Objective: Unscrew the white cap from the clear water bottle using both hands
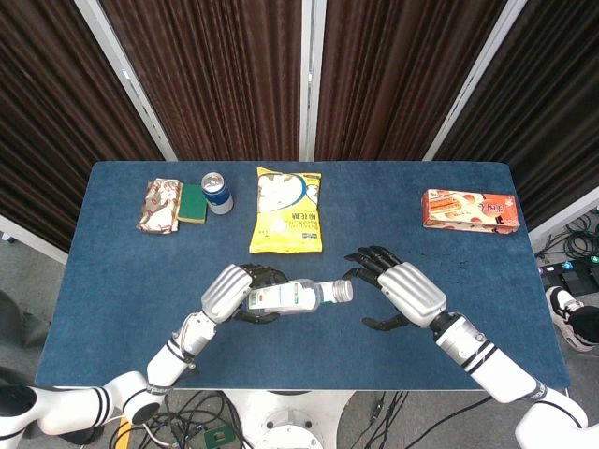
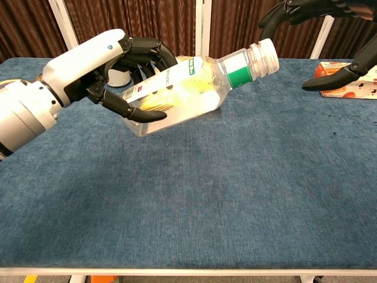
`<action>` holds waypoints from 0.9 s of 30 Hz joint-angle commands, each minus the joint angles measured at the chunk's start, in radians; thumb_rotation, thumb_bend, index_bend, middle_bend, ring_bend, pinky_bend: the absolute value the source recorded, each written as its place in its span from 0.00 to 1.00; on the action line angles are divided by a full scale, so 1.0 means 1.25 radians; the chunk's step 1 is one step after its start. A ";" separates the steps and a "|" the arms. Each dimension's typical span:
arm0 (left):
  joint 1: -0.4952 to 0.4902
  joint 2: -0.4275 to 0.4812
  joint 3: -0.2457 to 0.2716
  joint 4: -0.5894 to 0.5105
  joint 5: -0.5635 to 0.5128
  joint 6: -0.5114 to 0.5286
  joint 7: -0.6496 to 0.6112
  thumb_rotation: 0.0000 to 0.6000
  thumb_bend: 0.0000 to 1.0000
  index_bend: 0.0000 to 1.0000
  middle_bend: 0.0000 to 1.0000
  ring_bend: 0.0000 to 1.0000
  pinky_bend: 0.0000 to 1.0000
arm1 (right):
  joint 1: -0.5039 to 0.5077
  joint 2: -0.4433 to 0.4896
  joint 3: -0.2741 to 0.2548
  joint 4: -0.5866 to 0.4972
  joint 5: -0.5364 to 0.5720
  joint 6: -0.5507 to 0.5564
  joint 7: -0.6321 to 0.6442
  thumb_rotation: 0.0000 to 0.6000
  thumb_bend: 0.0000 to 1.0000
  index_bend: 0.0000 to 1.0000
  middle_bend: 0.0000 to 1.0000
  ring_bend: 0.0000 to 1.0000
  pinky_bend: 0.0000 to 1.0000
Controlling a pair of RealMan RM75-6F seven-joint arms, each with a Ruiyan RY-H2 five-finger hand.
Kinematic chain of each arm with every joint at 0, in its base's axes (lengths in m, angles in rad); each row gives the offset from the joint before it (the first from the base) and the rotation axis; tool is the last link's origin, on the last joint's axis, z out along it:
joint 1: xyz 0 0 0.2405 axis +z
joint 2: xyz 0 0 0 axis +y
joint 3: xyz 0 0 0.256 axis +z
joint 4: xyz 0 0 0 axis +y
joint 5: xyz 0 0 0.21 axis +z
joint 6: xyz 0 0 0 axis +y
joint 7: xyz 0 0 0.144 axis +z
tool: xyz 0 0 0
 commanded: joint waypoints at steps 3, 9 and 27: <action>0.001 0.000 0.000 -0.001 0.000 0.000 0.000 1.00 0.34 0.50 0.52 0.47 0.56 | -0.001 0.001 -0.001 -0.002 -0.003 0.001 0.002 1.00 0.12 0.26 0.10 0.00 0.00; 0.000 -0.001 0.001 0.001 -0.001 -0.001 0.001 1.00 0.34 0.50 0.52 0.47 0.56 | -0.002 0.004 -0.003 -0.005 -0.009 0.004 0.004 1.00 0.12 0.26 0.10 0.00 0.00; 0.003 -0.004 -0.004 -0.006 0.004 0.018 -0.016 1.00 0.34 0.50 0.52 0.47 0.56 | -0.012 -0.014 0.010 0.021 -0.022 0.050 0.000 1.00 0.17 0.26 0.10 0.00 0.00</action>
